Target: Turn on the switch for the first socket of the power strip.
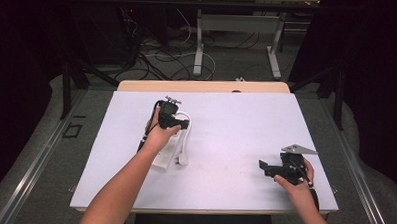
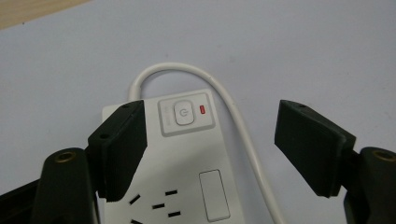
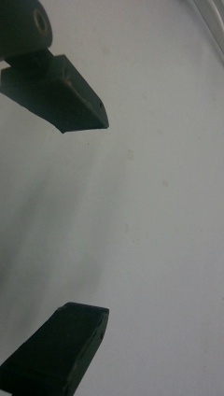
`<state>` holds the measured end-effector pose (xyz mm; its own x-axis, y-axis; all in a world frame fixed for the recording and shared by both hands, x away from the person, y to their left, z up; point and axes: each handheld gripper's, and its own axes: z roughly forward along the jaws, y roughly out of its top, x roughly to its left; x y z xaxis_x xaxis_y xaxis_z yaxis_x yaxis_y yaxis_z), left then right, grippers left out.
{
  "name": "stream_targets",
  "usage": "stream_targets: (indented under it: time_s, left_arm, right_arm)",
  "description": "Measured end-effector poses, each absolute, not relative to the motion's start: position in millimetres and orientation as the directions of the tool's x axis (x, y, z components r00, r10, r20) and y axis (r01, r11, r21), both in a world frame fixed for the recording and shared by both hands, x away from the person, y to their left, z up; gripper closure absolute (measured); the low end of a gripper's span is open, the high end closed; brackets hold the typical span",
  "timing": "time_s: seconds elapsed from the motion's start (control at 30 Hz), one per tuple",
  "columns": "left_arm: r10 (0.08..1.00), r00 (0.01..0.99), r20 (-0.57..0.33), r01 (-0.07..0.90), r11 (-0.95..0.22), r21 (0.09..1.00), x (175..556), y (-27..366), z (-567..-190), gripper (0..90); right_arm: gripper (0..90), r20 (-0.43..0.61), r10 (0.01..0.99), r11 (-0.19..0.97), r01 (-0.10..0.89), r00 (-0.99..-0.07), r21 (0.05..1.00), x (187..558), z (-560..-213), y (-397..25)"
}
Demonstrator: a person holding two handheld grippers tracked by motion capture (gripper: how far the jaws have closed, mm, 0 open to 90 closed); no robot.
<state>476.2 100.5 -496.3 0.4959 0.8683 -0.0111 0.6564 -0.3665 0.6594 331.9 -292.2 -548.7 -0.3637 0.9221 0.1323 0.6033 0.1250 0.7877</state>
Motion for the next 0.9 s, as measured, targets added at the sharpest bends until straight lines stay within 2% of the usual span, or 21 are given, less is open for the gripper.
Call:
stream_targets:
  time_s: [0.27,0.43,0.57,0.9]
  left_arm:
    - [0.858,0.513,-0.035,0.653,-0.363,0.665,471,99,-489,23.3]
    - [0.849,0.527,-0.038,0.638,-0.366,0.677,467,98,-486,14.9]
    - [0.844,0.533,-0.057,0.638,-0.357,0.683,464,98,-483,0.5]
    - [0.826,0.56,-0.074,0.613,-0.352,0.707,455,101,-473,0.4]
  right_arm:
    - [7.7,0.132,0.923,0.124,0.604,-0.363,0.787,332,-548,-292]
    - [7.7,0.133,0.922,0.124,0.602,-0.364,0.788,332,-548,-292]
    - [7.7,0.13,0.921,0.127,0.6,-0.366,0.79,332,-548,-293]
    - [7.7,0.13,0.923,0.125,0.6,-0.363,0.79,331,-548,-292]
